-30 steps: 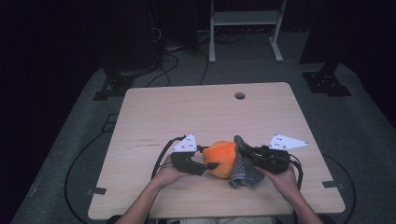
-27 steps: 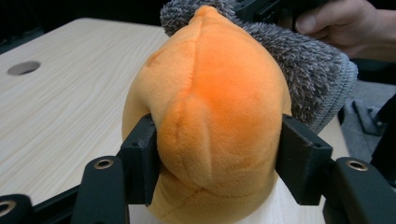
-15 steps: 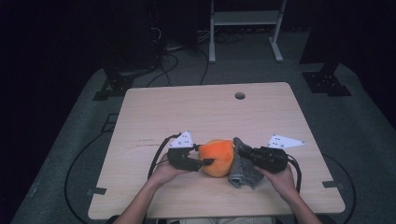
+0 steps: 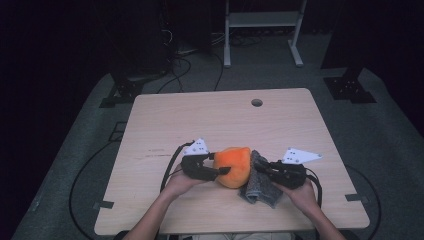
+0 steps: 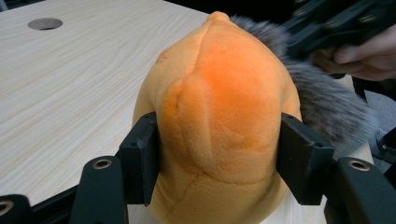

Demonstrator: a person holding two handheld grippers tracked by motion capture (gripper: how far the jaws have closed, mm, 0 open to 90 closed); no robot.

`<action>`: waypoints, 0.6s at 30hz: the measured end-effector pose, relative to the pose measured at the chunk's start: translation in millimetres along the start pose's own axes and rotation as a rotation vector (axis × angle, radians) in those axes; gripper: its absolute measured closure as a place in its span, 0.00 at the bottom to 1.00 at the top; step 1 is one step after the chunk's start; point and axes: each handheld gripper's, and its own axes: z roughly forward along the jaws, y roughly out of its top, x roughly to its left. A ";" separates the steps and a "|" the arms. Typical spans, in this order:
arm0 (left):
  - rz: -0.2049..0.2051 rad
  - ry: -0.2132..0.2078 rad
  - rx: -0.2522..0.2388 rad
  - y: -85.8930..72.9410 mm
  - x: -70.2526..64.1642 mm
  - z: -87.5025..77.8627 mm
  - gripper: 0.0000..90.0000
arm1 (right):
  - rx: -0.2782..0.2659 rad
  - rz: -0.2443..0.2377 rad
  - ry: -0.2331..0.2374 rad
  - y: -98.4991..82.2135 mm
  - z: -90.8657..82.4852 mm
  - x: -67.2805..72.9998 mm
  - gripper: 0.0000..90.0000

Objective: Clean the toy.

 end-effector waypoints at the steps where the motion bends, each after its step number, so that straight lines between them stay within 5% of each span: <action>1: 0.000 0.000 -0.001 0.4 -1.0 1.2 0.42 | 0.000 0.000 0.000 0.0 0.0 0.0 0.90; 4: 0.013 -0.002 0.001 3.7 -6.7 6.7 0.42 | -0.046 -0.063 0.045 15.9 0.4 14.4 0.91; 7: 0.026 -0.010 0.004 4.9 -11.3 9.1 0.37 | -0.022 -0.106 0.045 24.0 8.8 19.6 0.91; 9: 0.038 -0.023 0.017 3.6 -9.9 7.9 0.29 | -0.009 -0.098 0.034 18.9 12.1 15.6 0.91; 13: 0.061 -0.004 0.014 3.5 -11.2 9.6 0.39 | -0.010 -0.059 0.012 5.9 6.3 7.3 0.91; 18: 0.033 -0.006 0.002 3.0 -10.8 12.7 0.44 | -0.023 -0.068 0.015 6.6 -3.1 12.5 0.91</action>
